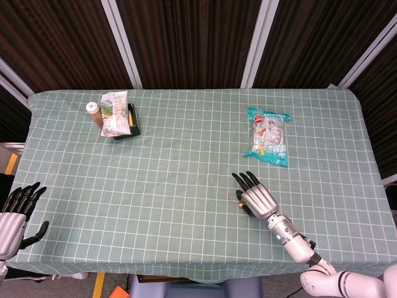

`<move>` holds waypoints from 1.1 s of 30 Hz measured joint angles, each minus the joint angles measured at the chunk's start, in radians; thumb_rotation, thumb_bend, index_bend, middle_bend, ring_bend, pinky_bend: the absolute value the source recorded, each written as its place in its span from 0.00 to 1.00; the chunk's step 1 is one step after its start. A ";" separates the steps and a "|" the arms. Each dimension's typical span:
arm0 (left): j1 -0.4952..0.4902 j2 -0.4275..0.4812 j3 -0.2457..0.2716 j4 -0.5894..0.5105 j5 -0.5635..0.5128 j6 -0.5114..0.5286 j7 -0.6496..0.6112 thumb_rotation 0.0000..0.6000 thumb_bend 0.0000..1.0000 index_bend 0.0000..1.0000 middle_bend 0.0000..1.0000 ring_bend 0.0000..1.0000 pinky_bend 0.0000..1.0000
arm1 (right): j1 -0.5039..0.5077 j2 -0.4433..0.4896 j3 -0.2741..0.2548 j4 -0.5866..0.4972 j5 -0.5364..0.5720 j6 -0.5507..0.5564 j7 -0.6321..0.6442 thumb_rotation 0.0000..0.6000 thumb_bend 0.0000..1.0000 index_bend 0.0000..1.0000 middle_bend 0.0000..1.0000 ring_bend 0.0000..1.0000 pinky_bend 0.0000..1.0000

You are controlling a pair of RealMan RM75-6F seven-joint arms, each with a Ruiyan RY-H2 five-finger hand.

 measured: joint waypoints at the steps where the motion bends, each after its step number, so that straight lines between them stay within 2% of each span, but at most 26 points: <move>1: 0.000 0.000 0.000 0.000 0.000 0.000 0.000 1.00 0.40 0.00 0.00 0.00 0.00 | 0.000 -0.001 -0.001 0.000 0.000 0.001 0.001 1.00 0.47 0.61 0.06 0.00 0.00; 23: 0.004 0.002 -0.005 0.000 -0.020 -0.009 0.006 1.00 0.41 0.00 0.00 0.00 0.00 | 0.013 -0.023 -0.020 0.025 0.030 0.019 -0.022 1.00 0.47 0.67 0.10 0.00 0.00; 33: 0.009 0.004 -0.008 0.001 -0.026 -0.006 0.009 1.00 0.42 0.00 0.00 0.00 0.00 | 0.020 -0.034 -0.025 0.029 0.039 0.022 -0.026 1.00 0.56 0.72 0.12 0.00 0.00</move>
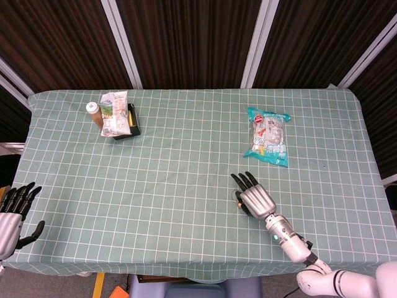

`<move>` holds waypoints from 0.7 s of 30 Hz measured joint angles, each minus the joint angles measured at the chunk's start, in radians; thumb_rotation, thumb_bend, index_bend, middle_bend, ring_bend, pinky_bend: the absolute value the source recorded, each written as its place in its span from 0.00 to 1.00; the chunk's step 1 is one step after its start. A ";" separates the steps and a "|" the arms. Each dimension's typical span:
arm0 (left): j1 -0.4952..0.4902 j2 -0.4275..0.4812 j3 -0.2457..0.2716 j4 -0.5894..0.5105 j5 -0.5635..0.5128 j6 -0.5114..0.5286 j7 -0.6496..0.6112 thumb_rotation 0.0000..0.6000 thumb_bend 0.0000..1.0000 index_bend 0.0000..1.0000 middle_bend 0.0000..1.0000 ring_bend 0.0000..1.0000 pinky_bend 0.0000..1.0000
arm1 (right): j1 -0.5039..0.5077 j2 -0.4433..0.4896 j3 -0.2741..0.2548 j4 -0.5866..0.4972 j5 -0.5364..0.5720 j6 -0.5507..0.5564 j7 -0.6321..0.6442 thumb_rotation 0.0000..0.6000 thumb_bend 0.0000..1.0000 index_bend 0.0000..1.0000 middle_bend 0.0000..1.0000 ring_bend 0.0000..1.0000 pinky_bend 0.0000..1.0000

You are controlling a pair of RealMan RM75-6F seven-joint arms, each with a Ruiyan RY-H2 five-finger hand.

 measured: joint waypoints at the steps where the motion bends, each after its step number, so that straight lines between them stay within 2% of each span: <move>1: 0.000 0.000 0.000 0.001 -0.001 -0.001 -0.002 1.00 0.42 0.00 0.00 0.00 0.00 | 0.000 0.000 0.000 0.000 0.000 0.001 0.001 1.00 0.57 0.73 0.12 0.00 0.00; 10: 0.001 0.001 -0.001 0.000 -0.001 0.000 0.004 1.00 0.42 0.00 0.00 0.00 0.00 | 0.005 0.012 0.006 -0.049 -0.012 0.024 0.026 1.00 0.58 0.74 0.12 0.00 0.00; 17: 0.006 0.002 -0.009 -0.002 -0.011 0.009 0.009 1.00 0.42 0.00 0.00 0.00 0.00 | 0.039 -0.001 0.054 -0.120 -0.044 0.058 0.079 1.00 0.58 0.74 0.13 0.00 0.00; 21: 0.008 0.005 -0.008 0.001 -0.008 0.009 0.000 1.00 0.42 0.00 0.00 0.00 0.00 | 0.015 0.050 0.040 -0.143 -0.039 0.084 0.057 1.00 0.58 0.74 0.13 0.00 0.00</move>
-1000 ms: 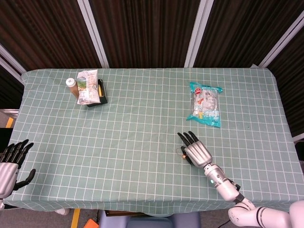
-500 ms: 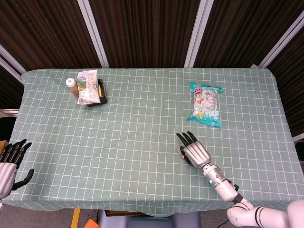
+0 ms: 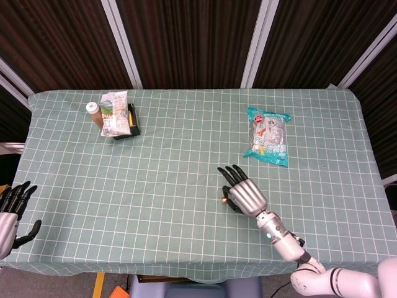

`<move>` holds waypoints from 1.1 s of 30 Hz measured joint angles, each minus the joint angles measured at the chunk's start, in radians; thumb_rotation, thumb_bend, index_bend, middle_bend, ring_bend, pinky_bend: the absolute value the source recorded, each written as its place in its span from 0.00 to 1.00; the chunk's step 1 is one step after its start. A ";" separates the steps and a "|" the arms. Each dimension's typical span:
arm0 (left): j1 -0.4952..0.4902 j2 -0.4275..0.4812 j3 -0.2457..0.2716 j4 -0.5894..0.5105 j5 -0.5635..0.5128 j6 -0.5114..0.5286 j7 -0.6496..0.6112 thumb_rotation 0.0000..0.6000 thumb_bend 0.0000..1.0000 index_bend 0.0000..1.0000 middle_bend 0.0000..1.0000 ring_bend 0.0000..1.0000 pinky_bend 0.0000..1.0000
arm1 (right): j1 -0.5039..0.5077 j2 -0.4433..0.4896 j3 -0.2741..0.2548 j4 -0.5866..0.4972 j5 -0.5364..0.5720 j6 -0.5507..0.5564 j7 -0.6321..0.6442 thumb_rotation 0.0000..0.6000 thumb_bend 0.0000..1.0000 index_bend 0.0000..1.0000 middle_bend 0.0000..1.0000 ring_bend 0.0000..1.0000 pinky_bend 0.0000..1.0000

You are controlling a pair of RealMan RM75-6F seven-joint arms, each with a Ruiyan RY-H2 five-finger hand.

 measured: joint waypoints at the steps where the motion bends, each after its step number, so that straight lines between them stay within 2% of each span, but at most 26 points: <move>1: 0.000 0.000 0.001 0.000 0.000 -0.003 0.000 1.00 0.42 0.00 0.00 0.00 0.00 | -0.007 0.016 -0.005 -0.011 0.000 0.006 0.002 1.00 0.58 0.74 0.13 0.00 0.00; 5: -0.004 0.001 0.003 -0.002 0.000 -0.014 -0.001 1.00 0.42 0.00 0.00 0.00 0.00 | -0.004 0.034 -0.007 -0.051 0.002 -0.001 0.010 1.00 0.58 0.74 0.13 0.00 0.00; 9: -0.002 0.000 0.000 -0.003 0.006 -0.001 -0.001 1.00 0.42 0.00 0.00 0.00 0.00 | 0.028 -0.014 0.003 -0.027 0.012 -0.037 -0.011 1.00 0.58 0.74 0.13 0.00 0.00; 14: 0.000 0.002 0.002 0.002 0.002 -0.006 -0.007 1.00 0.42 0.00 0.00 0.00 0.00 | 0.017 0.002 -0.024 -0.030 0.019 -0.037 -0.016 1.00 0.58 0.74 0.13 0.00 0.00; 28: -0.002 0.003 0.004 0.001 0.008 -0.011 -0.007 1.00 0.42 0.00 0.00 0.00 0.00 | 0.027 -0.054 -0.048 0.049 0.045 -0.079 -0.039 1.00 0.58 0.74 0.13 0.00 0.00; 33: -0.006 0.001 0.011 0.004 0.021 -0.018 -0.007 1.00 0.42 0.00 0.00 0.00 0.00 | 0.020 -0.056 -0.061 0.061 0.046 -0.080 -0.039 1.00 0.58 0.68 0.13 0.00 0.00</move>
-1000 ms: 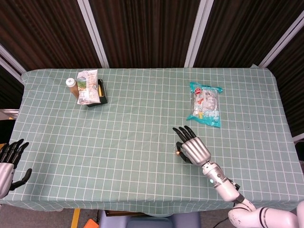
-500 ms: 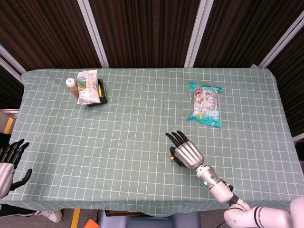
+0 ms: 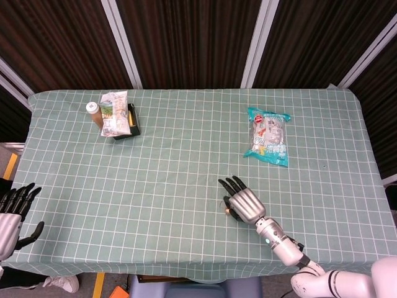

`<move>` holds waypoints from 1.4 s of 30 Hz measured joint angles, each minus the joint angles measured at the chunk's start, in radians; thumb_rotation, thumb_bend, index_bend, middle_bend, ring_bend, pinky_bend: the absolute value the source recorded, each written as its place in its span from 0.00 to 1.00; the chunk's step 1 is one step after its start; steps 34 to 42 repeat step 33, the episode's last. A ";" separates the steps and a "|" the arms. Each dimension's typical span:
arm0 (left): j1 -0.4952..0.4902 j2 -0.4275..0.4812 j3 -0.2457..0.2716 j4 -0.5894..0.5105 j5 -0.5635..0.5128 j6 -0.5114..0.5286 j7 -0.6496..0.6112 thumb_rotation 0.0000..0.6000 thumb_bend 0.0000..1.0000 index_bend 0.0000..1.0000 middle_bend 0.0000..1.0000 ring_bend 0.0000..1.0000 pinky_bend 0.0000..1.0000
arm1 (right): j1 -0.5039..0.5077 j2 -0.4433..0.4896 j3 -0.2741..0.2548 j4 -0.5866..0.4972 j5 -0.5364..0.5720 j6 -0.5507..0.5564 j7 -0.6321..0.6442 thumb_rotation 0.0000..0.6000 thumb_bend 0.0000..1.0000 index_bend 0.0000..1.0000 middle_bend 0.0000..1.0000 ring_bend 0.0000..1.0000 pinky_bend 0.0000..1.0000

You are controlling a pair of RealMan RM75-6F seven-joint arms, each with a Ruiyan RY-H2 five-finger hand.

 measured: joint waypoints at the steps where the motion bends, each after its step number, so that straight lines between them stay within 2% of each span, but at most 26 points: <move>1: -0.001 -0.001 0.001 0.000 0.002 -0.001 0.001 1.00 0.42 0.00 0.00 0.00 0.00 | -0.001 0.002 -0.001 -0.002 0.004 -0.004 -0.001 1.00 0.58 0.67 0.13 0.00 0.00; 7: 0.000 0.001 0.003 -0.003 0.002 -0.001 0.000 1.00 0.42 0.00 0.00 0.00 0.00 | -0.010 0.020 -0.007 -0.030 0.030 -0.013 -0.013 1.00 0.58 0.54 0.13 0.00 0.00; 12: 0.002 0.004 0.005 -0.008 0.007 0.003 0.005 1.00 0.42 0.00 0.00 0.00 0.00 | -0.020 0.065 -0.009 -0.093 0.038 -0.009 -0.007 1.00 0.58 0.27 0.07 0.00 0.00; 17: 0.006 0.003 0.001 -0.007 0.005 0.015 0.005 1.00 0.42 0.00 0.00 0.00 0.00 | -0.060 0.165 -0.010 -0.204 0.009 0.080 0.037 1.00 0.57 0.09 0.02 0.00 0.00; 19: 0.008 0.001 -0.003 -0.005 0.000 0.021 0.006 1.00 0.42 0.00 0.00 0.00 0.00 | -0.096 0.227 -0.021 -0.251 -0.015 0.148 0.057 1.00 0.50 0.02 0.00 0.00 0.00; 24: 0.008 -0.007 -0.010 0.000 0.000 0.028 0.006 1.00 0.42 0.00 0.00 0.00 0.00 | -0.235 0.433 -0.082 -0.352 -0.037 0.318 0.084 1.00 0.41 0.00 0.00 0.00 0.00; 27: 0.003 -0.011 0.004 0.001 0.028 0.022 -0.012 1.00 0.42 0.00 0.00 0.00 0.01 | -0.348 0.495 -0.102 -0.345 -0.019 0.440 0.105 1.00 0.40 0.00 0.00 0.00 0.00; 31: -0.005 -0.026 0.015 0.004 0.057 0.010 0.007 1.00 0.42 0.00 0.00 0.00 0.01 | -0.439 0.491 -0.108 -0.307 0.007 0.530 0.131 1.00 0.40 0.00 0.00 0.00 0.00; 42: -0.009 -0.042 0.013 0.007 0.047 0.000 0.030 1.00 0.42 0.00 0.00 0.00 0.01 | -0.442 0.487 -0.107 -0.284 0.010 0.519 0.151 1.00 0.40 0.00 0.00 0.00 0.00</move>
